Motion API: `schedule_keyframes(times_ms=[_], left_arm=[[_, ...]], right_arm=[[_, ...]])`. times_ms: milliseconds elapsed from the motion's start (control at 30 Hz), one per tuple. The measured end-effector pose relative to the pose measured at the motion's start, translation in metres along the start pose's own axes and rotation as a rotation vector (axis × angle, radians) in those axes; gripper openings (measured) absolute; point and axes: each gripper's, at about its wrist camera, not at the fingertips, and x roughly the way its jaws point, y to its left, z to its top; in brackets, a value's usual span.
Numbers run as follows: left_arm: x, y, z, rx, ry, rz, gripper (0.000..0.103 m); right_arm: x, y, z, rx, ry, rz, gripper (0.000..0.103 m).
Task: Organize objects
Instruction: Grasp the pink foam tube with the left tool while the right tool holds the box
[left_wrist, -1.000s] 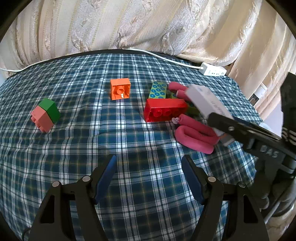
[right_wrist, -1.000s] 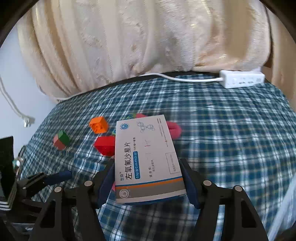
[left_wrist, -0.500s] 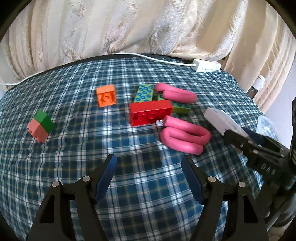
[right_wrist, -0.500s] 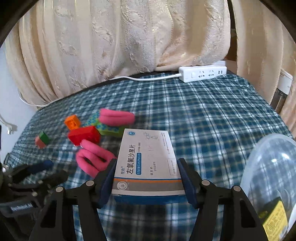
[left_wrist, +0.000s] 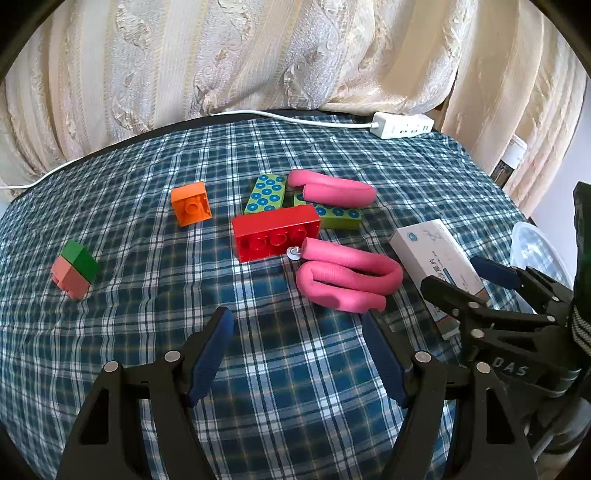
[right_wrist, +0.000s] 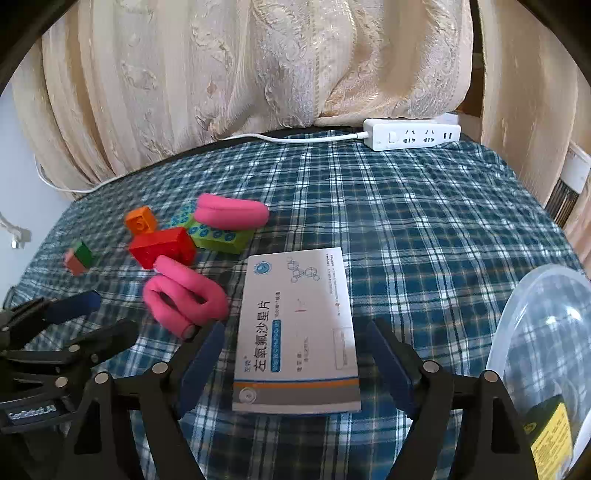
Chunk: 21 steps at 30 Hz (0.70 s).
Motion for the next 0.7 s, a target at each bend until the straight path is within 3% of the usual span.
schedule_keyframes(times_ms=[100,167,700], left_arm=[[0.003,-0.001,0.002,0.003,0.001,0.000,0.074],[0.004,-0.001,0.004,0.005,0.003,-0.002,0.074],[0.016,-0.018,0.013,0.032,0.024,-0.036,0.074]], right_arm=[[0.005,0.001,0.000,-0.015,0.016,-0.015,0.080],[0.007,0.001,-0.001,-0.017,0.024,-0.012,0.067],[-0.019,-0.016,-0.007,0.073,-0.099,-0.035,0.066]])
